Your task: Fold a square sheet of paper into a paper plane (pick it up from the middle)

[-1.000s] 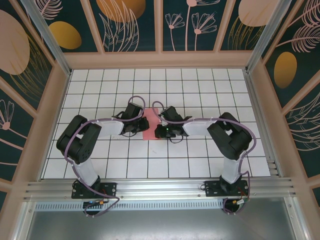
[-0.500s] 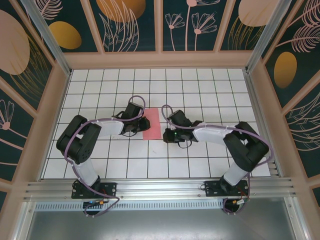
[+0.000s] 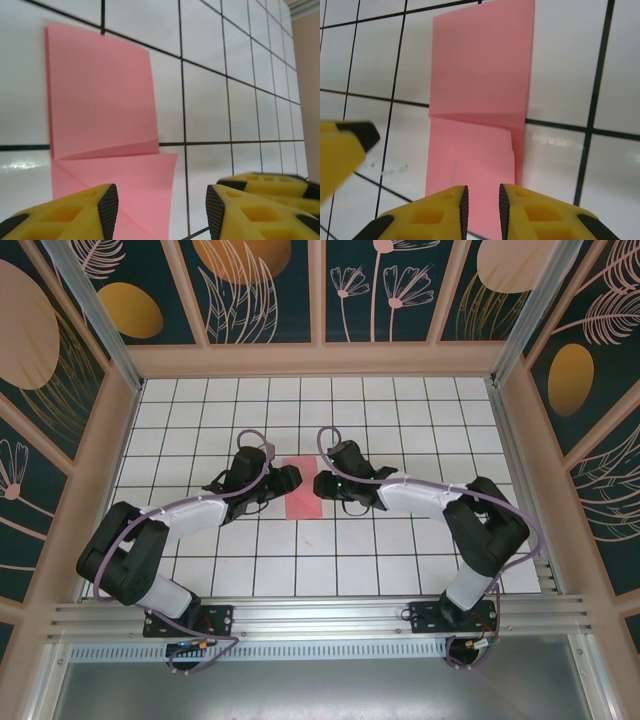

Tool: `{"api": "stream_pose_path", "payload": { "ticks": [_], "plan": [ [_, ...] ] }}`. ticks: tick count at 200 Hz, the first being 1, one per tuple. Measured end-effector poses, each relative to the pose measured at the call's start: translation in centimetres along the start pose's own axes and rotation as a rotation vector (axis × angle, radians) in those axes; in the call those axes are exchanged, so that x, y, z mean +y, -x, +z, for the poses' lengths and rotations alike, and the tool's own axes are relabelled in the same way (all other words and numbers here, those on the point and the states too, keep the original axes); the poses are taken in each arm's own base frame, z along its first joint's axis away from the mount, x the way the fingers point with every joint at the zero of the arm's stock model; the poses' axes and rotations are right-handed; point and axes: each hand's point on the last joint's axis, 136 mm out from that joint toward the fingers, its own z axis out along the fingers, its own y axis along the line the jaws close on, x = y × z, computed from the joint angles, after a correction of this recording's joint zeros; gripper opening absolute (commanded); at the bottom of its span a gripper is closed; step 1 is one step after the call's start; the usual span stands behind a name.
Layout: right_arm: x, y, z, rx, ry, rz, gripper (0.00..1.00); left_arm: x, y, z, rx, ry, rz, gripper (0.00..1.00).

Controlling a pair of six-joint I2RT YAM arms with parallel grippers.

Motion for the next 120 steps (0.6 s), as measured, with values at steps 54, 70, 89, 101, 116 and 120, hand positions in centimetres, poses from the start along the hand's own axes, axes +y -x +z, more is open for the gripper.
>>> {"api": "stream_pose_path", "payload": {
  "ticks": [54, 70, 89, 101, 116, 120],
  "plan": [
    [0.1, 0.8, 3.9, 0.027, -0.019, 0.006, 0.28, 1.3, -1.5, 0.7, 0.037, 0.006, -0.055, 0.58],
    [-0.5, 0.4, 4.8, 0.044, -0.033, 0.011, 0.28, 1.8, -1.8, 1.0, 0.049, 0.017, -0.067, 0.60],
    [-1.3, 0.1, 5.4, 0.058, -0.050, 0.020, 0.29, 2.2, -2.1, 1.4, 0.056, 0.025, -0.079, 0.61],
    [-1.7, 0.1, 5.5, 0.060, -0.056, 0.025, 0.29, 2.4, -2.2, 1.6, 0.059, 0.030, -0.085, 0.61],
    [-1.9, 0.3, 5.5, 0.058, -0.056, 0.031, 0.30, 2.7, -2.4, 1.9, 0.066, 0.035, -0.089, 0.62],
    [-1.9, 0.4, 5.5, 0.055, -0.055, 0.033, 0.30, 2.7, -2.5, 1.9, 0.069, 0.035, -0.091, 0.62]
  ]
}}
